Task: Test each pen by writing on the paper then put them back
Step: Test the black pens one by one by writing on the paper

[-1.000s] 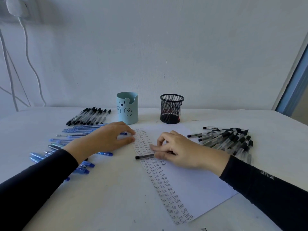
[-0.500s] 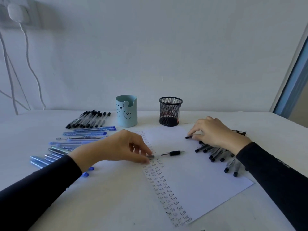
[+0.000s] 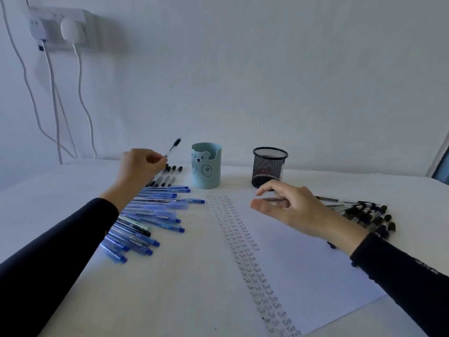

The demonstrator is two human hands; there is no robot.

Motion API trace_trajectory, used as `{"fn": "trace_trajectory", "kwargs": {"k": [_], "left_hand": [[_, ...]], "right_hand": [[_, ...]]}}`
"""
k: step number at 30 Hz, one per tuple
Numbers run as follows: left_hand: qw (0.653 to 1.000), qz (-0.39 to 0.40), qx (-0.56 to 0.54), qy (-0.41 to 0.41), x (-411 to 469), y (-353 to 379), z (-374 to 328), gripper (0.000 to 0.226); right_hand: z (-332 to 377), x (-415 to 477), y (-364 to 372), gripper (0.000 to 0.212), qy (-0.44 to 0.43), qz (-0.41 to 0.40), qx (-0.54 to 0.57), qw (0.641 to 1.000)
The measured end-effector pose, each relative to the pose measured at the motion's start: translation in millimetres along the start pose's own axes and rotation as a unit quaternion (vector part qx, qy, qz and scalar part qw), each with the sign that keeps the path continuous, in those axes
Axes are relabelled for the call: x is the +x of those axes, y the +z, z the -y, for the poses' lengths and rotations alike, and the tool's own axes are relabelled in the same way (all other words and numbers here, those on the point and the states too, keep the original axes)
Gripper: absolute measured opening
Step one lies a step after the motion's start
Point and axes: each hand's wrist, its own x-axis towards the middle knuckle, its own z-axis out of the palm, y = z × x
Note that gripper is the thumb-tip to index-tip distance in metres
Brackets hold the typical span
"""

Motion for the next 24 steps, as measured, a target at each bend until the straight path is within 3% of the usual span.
{"fn": "trace_trajectory", "kwargs": {"k": [3, 7, 10, 13, 17, 19, 21, 24], "left_hand": [[0.991, 0.042, 0.121, 0.024, 1, 10, 0, 0.029], [0.972, 0.085, 0.219, 0.000, 5, 22, -4, 0.031], [0.956, 0.106, 0.274, -0.005, 3, 28, -2, 0.034], [0.953, 0.102, 0.283, -0.019, 2, 28, 2, 0.031], [0.962, 0.091, 0.258, -0.003, -1, 25, -7, 0.032], [0.963, 0.085, 0.256, 0.021, -10, 26, -17, 0.028], [0.963, 0.088, 0.252, 0.039, -24, 27, -29, 0.022], [0.971, 0.154, 0.151, 0.102, -42, 31, -35, 0.016]], "right_hand": [[7, -1, 6, 0.046, -0.017, 0.023, 0.055, 0.998], [9, -3, 3, 0.043, -0.044, 0.014, 0.108, 0.993], [11, -2, -6, 0.045, -0.029, 0.059, 0.174, 0.982], [11, 2, -8, 0.042, -0.012, -0.004, 0.176, 0.984], [11, 3, -8, 0.056, 0.049, 0.010, 0.362, 0.931], [14, -1, -7, 0.055, 0.076, 0.012, 0.296, 0.952], [17, -6, -3, 0.041, 0.067, 0.017, 0.234, 0.970], [20, -10, 4, 0.032, 0.083, 0.055, 0.247, 0.964]]}}
